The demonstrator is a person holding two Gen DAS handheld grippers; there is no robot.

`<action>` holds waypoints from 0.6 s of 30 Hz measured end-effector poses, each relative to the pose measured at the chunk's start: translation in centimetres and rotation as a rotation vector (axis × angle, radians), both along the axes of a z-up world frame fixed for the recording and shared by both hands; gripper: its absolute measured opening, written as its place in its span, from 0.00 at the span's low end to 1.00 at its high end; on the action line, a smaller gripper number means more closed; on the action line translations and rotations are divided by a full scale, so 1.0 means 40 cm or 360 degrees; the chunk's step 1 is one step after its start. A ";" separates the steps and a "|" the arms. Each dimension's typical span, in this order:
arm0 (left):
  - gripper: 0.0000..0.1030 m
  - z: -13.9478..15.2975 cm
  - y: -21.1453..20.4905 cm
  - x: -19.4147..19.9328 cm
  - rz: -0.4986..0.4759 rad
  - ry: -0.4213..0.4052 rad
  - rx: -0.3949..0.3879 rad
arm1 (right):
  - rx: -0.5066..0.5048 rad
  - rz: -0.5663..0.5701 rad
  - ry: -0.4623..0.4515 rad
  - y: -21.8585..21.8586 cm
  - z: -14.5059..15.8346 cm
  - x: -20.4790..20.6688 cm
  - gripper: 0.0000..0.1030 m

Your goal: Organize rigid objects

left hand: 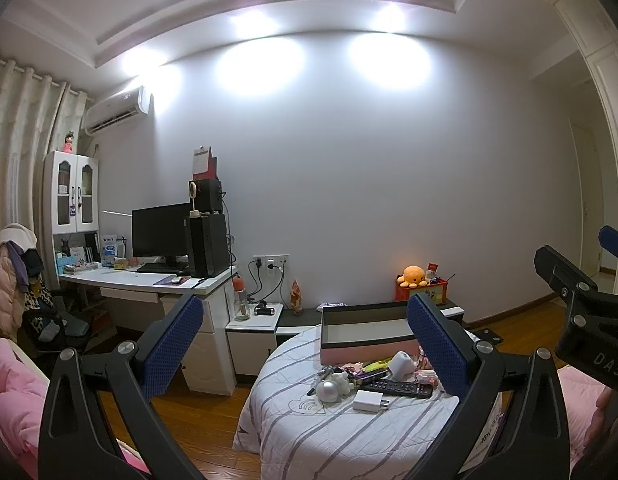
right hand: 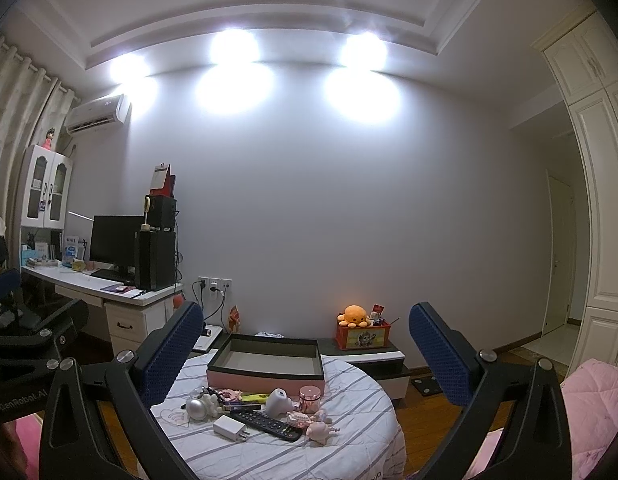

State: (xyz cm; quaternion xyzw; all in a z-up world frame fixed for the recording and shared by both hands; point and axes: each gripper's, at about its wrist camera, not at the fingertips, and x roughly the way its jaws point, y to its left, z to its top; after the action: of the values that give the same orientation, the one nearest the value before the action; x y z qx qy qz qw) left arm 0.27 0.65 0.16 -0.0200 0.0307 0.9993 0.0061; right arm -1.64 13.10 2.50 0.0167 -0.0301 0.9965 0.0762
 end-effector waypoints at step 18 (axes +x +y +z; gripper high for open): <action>1.00 -0.002 0.005 -0.001 -0.0002 -0.0004 -0.0013 | 0.0004 -0.0005 0.0001 0.002 0.003 0.005 1.00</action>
State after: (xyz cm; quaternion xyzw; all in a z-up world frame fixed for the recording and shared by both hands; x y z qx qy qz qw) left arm 0.21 0.84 0.08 -0.0215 0.0349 0.9991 0.0067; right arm -1.44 13.19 2.62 0.0171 -0.0315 0.9963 0.0778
